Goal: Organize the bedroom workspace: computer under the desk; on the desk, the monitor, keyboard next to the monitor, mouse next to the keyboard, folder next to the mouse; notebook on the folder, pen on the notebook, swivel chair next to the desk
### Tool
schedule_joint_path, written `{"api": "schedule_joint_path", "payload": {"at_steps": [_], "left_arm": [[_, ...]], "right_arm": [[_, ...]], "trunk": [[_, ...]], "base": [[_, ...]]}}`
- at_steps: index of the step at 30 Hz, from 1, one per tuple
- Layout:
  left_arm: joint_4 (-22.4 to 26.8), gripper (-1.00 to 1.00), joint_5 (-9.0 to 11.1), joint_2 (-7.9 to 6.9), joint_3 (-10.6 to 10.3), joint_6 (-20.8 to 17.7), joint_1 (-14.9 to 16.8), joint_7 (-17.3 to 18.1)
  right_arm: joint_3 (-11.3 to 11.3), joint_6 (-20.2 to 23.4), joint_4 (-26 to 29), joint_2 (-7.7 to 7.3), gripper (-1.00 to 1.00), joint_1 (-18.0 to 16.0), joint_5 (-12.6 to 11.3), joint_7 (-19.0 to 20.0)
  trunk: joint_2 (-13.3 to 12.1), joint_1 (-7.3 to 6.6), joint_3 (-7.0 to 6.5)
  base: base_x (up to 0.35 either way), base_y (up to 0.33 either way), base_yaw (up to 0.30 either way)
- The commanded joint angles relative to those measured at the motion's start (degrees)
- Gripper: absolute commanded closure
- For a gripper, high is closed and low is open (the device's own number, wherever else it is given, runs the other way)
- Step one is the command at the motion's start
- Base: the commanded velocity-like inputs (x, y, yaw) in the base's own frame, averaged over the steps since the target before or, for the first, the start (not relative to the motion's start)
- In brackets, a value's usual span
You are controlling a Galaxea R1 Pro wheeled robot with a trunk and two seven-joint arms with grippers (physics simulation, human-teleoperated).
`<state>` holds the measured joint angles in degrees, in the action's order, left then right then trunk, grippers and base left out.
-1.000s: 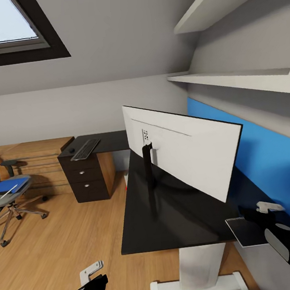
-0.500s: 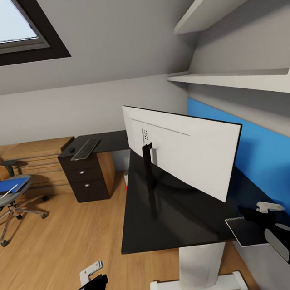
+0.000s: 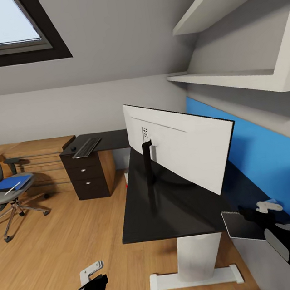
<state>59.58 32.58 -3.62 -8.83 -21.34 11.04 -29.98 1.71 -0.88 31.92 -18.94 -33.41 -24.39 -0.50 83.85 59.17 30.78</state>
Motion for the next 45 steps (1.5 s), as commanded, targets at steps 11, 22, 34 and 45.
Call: {"api": "schedule_joint_path", "payload": {"at_steps": [11, 22, 34, 45], "left_arm": [[0.10, -1.00, 0.47, -0.07, -0.22, -0.10, 0.04, -0.52], [0.11, -1.00, 0.51, -0.07, -0.22, -0.10, 0.04, -0.40], [0.10, -1.00, 0.55, -0.07, -0.22, -0.10, 0.04, -0.52], [0.10, -1.00, 0.55, -0.07, -0.22, -0.10, 0.04, -0.52]], "right_arm": [[0.13, -0.09, -1.07, -0.04, -1.00, 0.01, -0.66, -0.11], [0.13, -0.11, -1.04, 0.01, -1.00, 0.01, -0.66, -0.11], [0.13, -0.17, -1.04, 0.05, -1.00, 0.01, -0.66, -0.11], [0.13, -0.18, -1.02, 0.05, -1.00, 0.01, -0.66, -0.11]], "trunk": [[0.03, 0.00, 0.07], [-0.77, -0.44, -0.29], [-5.59, -3.08, -2.44], [-5.99, -3.30, -2.62]], "base": [[-0.002, 0.000, 0.000], [0.000, 0.000, 0.000], [0.000, 0.000, 0.000], [0.000, 0.000, 0.000]]}}
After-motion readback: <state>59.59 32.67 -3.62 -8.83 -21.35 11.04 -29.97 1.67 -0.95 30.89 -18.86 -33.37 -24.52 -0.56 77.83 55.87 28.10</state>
